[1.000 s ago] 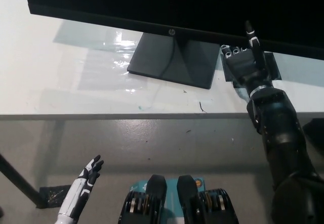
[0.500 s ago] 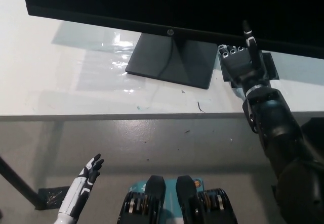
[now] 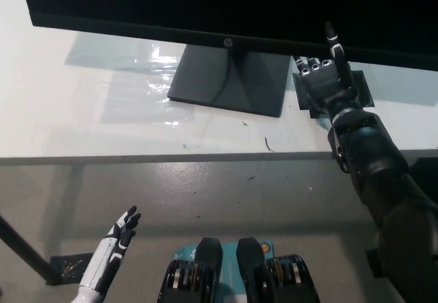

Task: The monitor is being placed at the center of the desk and the robot uses its right hand to grab on the right side of the monitor and tilt the angle of the montior sideways.

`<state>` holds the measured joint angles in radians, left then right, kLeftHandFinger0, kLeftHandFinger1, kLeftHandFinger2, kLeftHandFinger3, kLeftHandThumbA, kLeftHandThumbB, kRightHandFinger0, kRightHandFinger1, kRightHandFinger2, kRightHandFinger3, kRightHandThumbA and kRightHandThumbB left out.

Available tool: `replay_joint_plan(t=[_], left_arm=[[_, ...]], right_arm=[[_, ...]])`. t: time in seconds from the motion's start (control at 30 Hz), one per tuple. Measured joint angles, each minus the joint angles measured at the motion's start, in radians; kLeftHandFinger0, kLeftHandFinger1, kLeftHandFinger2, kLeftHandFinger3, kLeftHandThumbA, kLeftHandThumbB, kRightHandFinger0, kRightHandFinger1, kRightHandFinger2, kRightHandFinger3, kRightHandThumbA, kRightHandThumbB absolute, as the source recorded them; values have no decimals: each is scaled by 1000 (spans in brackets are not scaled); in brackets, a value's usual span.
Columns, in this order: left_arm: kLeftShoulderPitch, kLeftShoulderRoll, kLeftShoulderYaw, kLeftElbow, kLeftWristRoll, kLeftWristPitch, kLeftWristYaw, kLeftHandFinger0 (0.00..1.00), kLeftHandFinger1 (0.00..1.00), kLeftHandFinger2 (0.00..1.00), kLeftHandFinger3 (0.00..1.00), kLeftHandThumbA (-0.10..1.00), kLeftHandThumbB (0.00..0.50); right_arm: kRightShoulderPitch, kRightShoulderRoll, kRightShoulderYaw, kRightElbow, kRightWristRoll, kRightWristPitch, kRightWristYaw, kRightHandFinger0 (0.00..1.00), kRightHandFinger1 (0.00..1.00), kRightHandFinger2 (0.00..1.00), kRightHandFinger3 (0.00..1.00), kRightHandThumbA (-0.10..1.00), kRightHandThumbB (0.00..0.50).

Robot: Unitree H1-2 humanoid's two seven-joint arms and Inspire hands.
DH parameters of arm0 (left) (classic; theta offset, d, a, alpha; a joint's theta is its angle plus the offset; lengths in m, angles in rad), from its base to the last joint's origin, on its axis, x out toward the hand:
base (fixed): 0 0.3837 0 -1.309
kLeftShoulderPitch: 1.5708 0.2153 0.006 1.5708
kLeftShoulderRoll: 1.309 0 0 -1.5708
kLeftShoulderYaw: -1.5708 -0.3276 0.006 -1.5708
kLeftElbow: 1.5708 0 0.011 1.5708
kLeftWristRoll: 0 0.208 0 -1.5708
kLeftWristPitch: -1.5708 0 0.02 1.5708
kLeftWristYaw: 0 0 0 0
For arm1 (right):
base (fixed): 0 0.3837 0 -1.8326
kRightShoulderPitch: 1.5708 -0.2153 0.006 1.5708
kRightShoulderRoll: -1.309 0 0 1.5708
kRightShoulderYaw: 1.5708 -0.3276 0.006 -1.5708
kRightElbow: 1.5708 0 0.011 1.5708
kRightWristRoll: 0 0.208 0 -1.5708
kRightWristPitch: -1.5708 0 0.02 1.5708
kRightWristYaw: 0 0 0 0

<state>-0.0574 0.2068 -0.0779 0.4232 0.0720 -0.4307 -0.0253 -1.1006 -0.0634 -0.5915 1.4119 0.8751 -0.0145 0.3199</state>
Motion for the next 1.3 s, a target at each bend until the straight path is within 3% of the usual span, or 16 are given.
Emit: replay_joint_plan(t=[1.3], left_arm=[[-6,0,-7,-1,-1,0,-1,1000,1000,1000,1000,1000,256]], right_arm=[[-73,8,-10,31,-89,-37,-205,1000,1000,1000,1000,1000,311]])
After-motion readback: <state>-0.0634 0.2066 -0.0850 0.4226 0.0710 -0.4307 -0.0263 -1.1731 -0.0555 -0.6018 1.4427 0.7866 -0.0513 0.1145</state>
